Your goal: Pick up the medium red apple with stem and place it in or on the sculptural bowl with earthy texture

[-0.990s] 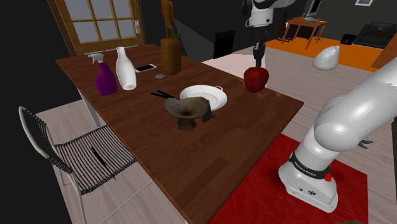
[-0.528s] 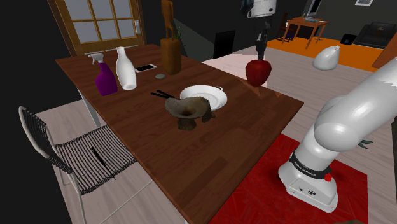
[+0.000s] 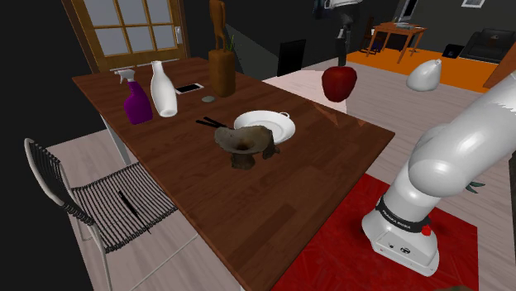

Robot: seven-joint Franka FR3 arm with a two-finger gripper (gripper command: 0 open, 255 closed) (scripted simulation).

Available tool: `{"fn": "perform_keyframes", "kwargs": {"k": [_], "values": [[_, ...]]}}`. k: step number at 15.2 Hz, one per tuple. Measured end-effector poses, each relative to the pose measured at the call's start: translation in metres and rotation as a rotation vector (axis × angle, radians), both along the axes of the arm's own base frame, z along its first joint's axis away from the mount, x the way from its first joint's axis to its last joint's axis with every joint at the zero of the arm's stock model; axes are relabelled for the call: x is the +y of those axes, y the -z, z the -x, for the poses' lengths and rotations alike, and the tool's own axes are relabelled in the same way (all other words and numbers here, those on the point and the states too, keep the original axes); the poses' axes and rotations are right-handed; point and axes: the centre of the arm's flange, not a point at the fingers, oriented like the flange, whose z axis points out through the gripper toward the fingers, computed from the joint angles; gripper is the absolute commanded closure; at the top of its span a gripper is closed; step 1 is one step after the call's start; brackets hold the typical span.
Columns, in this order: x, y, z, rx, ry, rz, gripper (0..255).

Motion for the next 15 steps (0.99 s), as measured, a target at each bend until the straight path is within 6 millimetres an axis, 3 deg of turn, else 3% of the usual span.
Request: {"fn": "perform_keyframes", "kwargs": {"k": [2,4,15], "values": [[0.0,-0.011,0.001,0.0,0.0,0.0,255],[0.013,-0.018,-0.005,0.0,0.0,0.0,255],[0.141,-0.051,-0.055,0.0,-0.001,0.0,255]]}}
